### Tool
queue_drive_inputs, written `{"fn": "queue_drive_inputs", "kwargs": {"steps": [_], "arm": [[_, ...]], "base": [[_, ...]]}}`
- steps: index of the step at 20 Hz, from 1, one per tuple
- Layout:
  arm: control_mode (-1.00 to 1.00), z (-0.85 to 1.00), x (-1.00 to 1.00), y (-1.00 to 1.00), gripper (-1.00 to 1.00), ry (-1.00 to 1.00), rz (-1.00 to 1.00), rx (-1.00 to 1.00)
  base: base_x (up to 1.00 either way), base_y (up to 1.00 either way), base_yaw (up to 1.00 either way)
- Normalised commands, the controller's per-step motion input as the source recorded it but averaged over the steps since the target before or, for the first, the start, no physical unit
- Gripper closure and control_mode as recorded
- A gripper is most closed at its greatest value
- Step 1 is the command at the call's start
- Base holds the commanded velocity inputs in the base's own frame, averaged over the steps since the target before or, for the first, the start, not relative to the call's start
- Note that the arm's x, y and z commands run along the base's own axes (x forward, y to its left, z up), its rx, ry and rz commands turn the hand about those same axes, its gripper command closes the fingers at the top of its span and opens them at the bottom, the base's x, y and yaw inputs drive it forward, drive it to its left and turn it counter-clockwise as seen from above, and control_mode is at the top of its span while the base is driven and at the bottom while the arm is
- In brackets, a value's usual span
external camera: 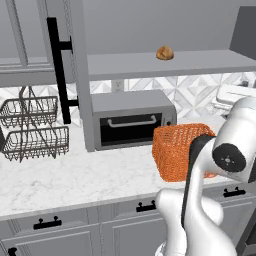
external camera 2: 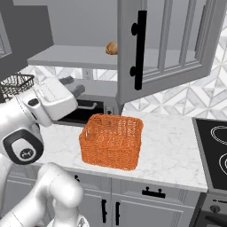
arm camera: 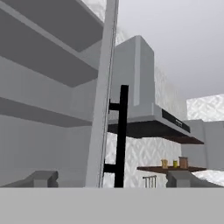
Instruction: Open the cabinet, pick up the bread from the cabinet and place it in the basket. Then move the basket to the dining counter.
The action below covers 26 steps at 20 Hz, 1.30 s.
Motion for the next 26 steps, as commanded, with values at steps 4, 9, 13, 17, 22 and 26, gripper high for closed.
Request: {"fn": "queue_drive_inputs", "kwargs": {"steps": [4, 9, 13, 17, 22, 26], "arm": [[-1.0, 0.08, 0.7, 0.39, -1.0, 0.0, -0.19, 0.0], [-1.0, 0.04, 0.62, -0.29, -1.0, 0.0, -0.39, 0.03], [-1.0, 0.0, 0.48, -0.5, -1.0, 0.0, -0.45, 0.07], [-1.0, -0.01, 0.42, -0.07, -1.0, -0.01, -0.28, 0.07], [-1.0, -0.01, 0.26, -0.03, -1.0, -0.02, -0.22, 0.04], [-1.0, 0.0, 0.14, -0.44, -1.0, 0.0, -0.08, 0.07]], "base": [[0.0, 0.0, 0.0], [0.0, 0.0, 0.0], [0.0, 0.0, 0.0], [0.0, 0.0, 0.0], [0.0, 0.0, 0.0], [0.0, 0.0, 0.0]]}}
